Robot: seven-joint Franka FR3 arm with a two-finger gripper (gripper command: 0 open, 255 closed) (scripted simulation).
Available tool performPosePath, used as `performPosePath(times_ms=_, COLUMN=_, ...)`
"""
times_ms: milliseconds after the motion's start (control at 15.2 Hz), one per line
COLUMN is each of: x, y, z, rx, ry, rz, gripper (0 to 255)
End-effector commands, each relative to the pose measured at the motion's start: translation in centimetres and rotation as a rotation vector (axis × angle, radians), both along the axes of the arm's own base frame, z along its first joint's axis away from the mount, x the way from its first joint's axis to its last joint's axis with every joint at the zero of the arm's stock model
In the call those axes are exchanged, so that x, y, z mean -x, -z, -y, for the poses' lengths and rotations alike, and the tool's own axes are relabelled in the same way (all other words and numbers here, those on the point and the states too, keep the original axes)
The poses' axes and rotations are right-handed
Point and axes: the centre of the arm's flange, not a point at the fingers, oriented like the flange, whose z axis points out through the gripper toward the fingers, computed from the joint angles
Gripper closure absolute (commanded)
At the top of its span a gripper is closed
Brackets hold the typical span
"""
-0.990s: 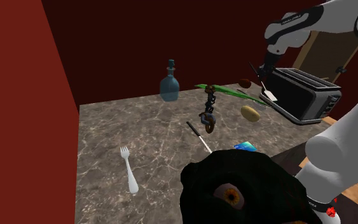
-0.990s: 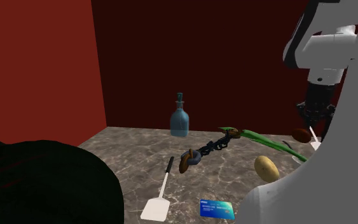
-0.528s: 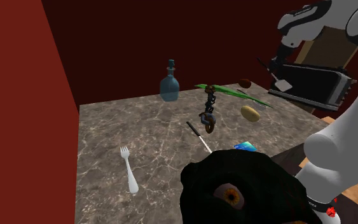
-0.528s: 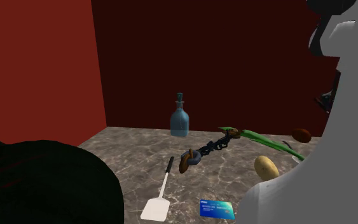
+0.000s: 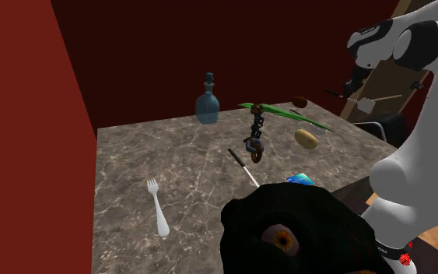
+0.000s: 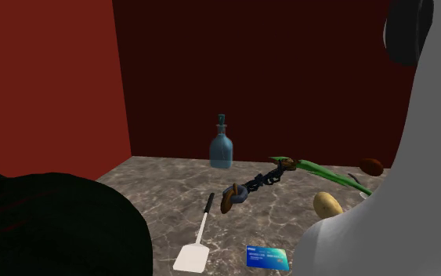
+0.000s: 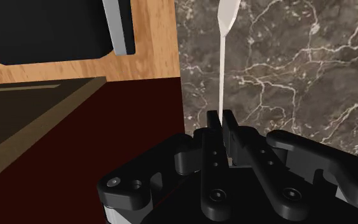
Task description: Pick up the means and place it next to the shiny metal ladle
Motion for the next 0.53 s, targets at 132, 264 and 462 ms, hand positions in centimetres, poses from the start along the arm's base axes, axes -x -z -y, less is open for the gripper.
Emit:
performPosePath(times_ms=132, x=0.0, y=2.3, z=0.5, rx=-0.006, ry=-0.001, rz=-0.005, gripper=255)
performPosePath(times_ms=264, x=0.0, y=3.3, z=0.5, rx=-0.006, ry=-0.001, rz=-0.005, gripper=255)
performPosePath(times_ms=462, x=0.0, y=4.9, z=0.5, rx=-0.006, ry=-0.001, rz=-0.005, gripper=255)
